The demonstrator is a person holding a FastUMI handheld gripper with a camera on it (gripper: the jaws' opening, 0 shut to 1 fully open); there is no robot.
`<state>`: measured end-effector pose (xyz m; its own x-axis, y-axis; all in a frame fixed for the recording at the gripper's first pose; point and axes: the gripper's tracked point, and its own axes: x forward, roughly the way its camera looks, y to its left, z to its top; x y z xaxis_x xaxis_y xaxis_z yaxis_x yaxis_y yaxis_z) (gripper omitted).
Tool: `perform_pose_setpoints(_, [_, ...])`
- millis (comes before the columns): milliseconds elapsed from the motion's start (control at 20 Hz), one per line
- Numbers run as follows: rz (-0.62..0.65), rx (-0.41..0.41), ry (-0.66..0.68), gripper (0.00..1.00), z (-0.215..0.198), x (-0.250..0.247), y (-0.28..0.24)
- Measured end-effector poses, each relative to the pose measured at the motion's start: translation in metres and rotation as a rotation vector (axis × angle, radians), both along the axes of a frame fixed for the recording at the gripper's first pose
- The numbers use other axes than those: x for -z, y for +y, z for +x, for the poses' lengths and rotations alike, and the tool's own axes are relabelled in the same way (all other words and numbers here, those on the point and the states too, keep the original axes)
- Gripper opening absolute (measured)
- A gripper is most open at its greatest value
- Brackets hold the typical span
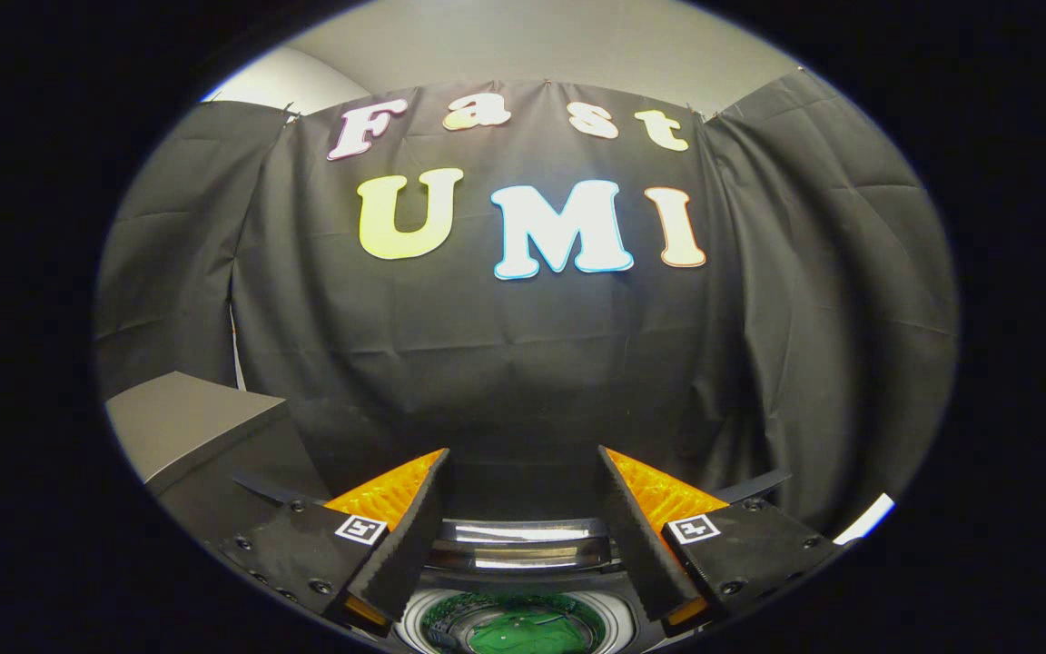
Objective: Put the clothes into the washing machine and then close the washing machine lid.
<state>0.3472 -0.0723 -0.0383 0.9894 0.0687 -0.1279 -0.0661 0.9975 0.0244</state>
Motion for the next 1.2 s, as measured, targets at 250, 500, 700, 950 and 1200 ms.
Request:
perform_pose_setpoints(250, [0.000, 0.001, -0.010, 0.96, 0.000, 0.000, 0.000])
perform_pose_setpoints(500, [0.000, -0.013, -0.013, 0.96, 0.001, 0.000, 0.001])
perform_pose_setpoints(700, [0.001, -0.016, 0.008, 0.96, 0.000, 0.002, 0.000])
perform_pose_setpoints(950, [0.018, -0.006, 0.090, 0.96, 0.000, 0.009, -0.002])
perform_pose_setpoints(1200, [0.009, -0.007, 0.115, 0.96, 0.000, 0.012, -0.001])
